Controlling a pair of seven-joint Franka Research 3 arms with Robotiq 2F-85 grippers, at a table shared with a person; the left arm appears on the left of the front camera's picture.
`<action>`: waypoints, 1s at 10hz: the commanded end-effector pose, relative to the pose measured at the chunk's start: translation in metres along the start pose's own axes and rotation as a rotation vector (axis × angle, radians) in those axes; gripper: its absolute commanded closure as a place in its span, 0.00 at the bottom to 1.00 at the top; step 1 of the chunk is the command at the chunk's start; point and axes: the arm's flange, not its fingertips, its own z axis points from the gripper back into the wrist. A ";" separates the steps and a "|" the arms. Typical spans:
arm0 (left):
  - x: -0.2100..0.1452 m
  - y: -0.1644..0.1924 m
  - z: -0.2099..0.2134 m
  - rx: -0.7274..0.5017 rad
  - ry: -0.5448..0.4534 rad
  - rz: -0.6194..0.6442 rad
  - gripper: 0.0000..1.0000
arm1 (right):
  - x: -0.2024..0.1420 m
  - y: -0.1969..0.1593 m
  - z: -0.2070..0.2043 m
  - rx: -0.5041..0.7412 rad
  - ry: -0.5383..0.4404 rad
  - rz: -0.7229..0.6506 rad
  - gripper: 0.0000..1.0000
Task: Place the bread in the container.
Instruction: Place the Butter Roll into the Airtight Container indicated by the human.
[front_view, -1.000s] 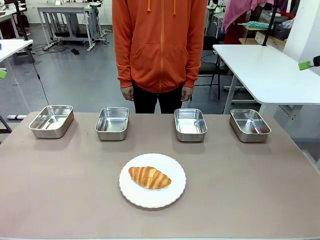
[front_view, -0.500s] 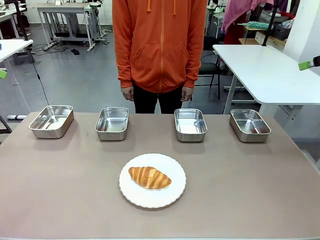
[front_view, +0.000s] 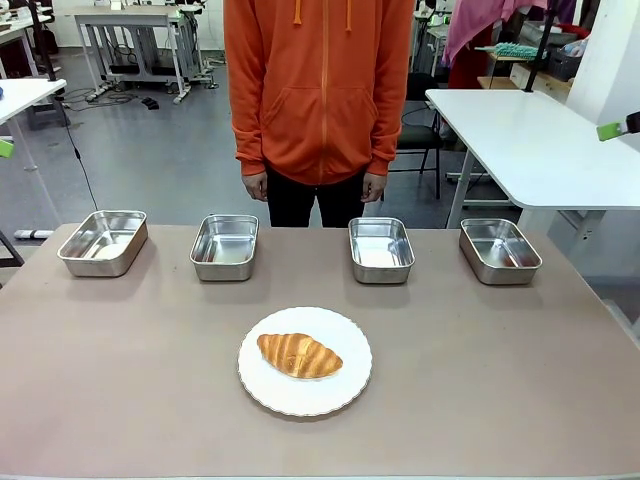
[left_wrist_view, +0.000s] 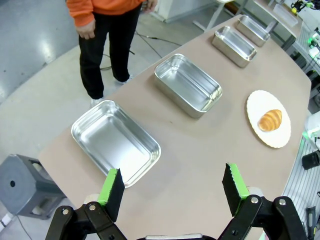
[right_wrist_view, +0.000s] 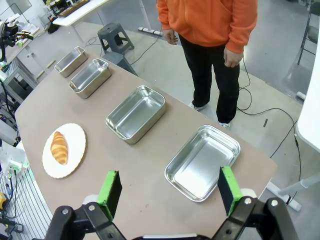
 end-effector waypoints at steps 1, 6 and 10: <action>0.001 0.000 0.002 0.002 -0.003 -0.004 0.00 | 0.002 0.001 -0.001 -0.002 -0.004 0.003 0.00; 0.001 0.000 0.002 0.002 -0.003 -0.004 0.00 | 0.002 0.001 -0.001 -0.002 -0.004 0.003 0.00; 0.001 0.000 0.002 0.002 -0.003 -0.004 0.00 | 0.002 0.001 -0.001 -0.002 -0.004 0.003 0.00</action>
